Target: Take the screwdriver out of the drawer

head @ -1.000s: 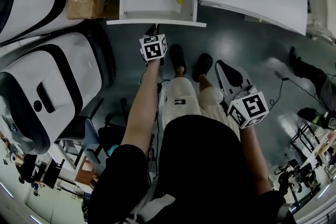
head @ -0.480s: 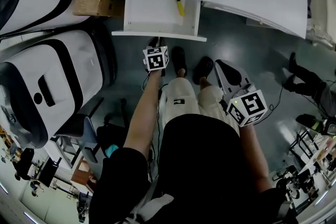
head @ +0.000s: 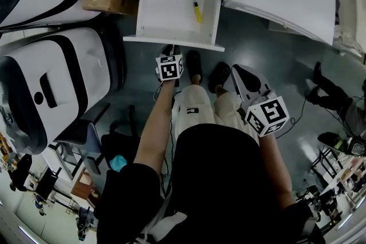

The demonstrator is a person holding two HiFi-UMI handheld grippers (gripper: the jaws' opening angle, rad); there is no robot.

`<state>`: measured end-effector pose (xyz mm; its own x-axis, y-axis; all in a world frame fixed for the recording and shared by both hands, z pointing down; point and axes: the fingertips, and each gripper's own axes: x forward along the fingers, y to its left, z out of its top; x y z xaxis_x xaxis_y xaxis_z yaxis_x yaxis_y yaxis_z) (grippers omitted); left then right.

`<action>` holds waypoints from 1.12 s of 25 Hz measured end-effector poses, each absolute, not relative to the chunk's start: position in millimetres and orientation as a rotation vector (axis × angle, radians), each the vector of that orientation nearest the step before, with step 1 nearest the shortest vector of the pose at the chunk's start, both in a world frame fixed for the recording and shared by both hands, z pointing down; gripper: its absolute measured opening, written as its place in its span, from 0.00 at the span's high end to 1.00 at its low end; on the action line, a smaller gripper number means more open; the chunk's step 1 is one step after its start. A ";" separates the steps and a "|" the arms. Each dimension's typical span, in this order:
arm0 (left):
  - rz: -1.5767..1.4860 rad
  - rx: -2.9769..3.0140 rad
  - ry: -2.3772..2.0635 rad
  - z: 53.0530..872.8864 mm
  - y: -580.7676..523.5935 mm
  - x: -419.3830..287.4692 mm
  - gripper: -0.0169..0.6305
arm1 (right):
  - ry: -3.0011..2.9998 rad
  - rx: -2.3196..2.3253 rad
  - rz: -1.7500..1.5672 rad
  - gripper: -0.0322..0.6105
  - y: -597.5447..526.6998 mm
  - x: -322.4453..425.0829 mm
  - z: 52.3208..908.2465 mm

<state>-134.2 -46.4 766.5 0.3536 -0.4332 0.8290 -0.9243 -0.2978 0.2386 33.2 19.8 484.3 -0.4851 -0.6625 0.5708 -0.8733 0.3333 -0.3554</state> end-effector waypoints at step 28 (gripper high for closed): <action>0.660 1.776 -1.401 692.2 45.4 -119.1 0.91 | -2.476 1.116 0.770 0.92 76.2 74.2 436.4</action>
